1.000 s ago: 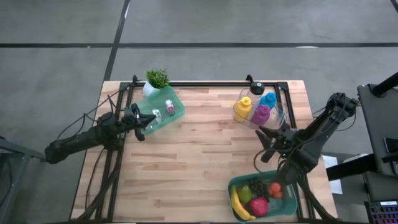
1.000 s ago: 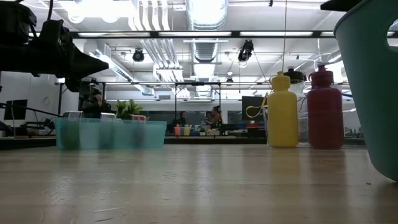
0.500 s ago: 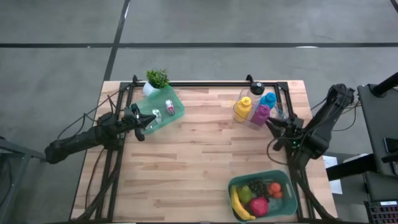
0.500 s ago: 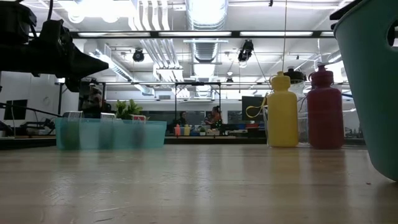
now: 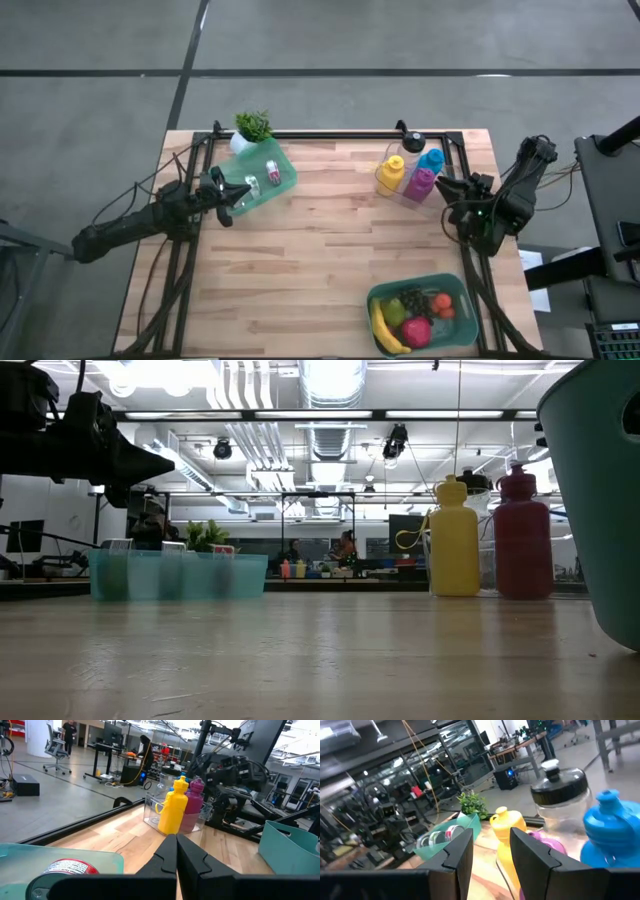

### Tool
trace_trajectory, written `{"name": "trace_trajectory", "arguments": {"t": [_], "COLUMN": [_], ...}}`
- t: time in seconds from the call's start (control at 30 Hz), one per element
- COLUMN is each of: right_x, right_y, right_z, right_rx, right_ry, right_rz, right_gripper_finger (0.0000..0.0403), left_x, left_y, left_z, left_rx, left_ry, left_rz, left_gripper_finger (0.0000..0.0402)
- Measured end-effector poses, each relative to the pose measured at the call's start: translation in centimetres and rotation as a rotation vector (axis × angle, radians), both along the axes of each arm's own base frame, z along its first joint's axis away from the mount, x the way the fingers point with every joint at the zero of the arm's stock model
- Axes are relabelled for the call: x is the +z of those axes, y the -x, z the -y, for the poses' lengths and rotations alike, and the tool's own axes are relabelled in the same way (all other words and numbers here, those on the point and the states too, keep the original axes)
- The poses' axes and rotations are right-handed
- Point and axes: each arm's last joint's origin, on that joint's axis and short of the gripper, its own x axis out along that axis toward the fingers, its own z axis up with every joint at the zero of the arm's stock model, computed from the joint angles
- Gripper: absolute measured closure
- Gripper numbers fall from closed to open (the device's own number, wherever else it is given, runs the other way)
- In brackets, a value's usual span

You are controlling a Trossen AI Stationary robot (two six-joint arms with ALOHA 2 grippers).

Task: Pick & Place Food Item
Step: Return to Home Position

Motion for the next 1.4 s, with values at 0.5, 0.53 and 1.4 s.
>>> {"name": "trace_trajectory", "arguments": {"t": [0.5, 0.53, 1.4], "right_x": [-1.6, -1.7, -2.5], "right_y": [2.5, 2.7, -1.0], "right_z": [3.4, 3.6, -4.2], "right_rx": [-0.005, -0.005, 0.234], "right_ry": [-0.212, -0.222, -0.077], "right_rz": [0.156, 0.164, 0.043], "right_gripper_finger": [0.0278, 0.0278, 0.0278], "left_x": [0.0, 0.0, 0.0], "left_y": [0.0, 0.0, 0.0], "left_z": [0.0, 0.0, 0.0], "left_rx": [0.000, 0.000, 0.000], "left_ry": [0.000, 0.000, 0.000], "left_rz": [0.000, 0.000, 0.000], "left_gripper_finger": [0.0401, 0.0401, 0.0401]}}
